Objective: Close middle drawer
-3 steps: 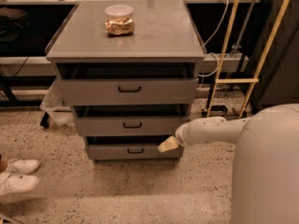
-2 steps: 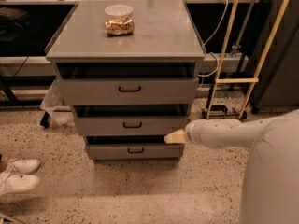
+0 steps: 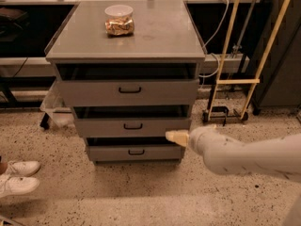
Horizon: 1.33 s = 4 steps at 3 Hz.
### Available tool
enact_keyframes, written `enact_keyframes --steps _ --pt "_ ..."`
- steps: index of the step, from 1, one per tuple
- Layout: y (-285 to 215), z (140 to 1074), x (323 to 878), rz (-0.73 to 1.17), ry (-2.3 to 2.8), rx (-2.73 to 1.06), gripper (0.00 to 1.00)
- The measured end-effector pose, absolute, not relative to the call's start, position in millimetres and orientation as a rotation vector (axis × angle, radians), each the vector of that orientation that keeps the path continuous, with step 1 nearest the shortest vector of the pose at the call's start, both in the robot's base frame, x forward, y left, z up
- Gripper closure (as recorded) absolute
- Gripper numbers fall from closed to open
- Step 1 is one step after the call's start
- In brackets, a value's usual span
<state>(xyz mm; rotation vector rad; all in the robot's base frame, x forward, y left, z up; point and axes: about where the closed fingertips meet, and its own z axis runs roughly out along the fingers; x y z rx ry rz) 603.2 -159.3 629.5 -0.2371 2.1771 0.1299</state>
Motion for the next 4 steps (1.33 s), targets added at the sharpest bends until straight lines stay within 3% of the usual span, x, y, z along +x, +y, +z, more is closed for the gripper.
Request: enact_keyframes --steps 3,4 --pt "-167 618 583 0.131 2.223 -0.194 0.0" --pt "-210 700 606 0.057 2.151 -0.233 0.0"
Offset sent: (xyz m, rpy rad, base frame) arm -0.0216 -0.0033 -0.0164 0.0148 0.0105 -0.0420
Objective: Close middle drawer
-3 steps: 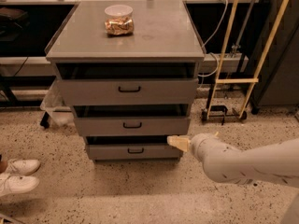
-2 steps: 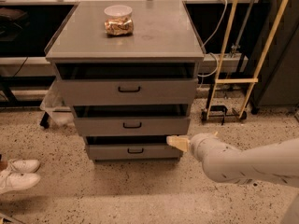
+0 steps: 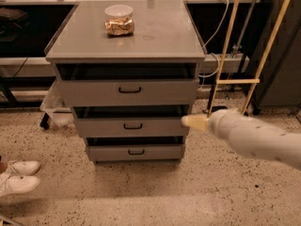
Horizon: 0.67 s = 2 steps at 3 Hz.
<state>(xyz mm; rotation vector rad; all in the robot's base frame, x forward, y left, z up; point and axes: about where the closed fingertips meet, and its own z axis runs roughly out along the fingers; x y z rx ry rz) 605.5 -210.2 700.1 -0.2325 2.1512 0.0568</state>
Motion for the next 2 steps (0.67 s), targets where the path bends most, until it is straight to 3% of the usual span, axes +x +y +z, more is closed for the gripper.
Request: enact_keyframes --steps 1,2 --pt "-313 791 576 -0.087 2.086 -0.191 0.0" --pt "-350 796 555 -0.116 2.123 -0.156 0.0"
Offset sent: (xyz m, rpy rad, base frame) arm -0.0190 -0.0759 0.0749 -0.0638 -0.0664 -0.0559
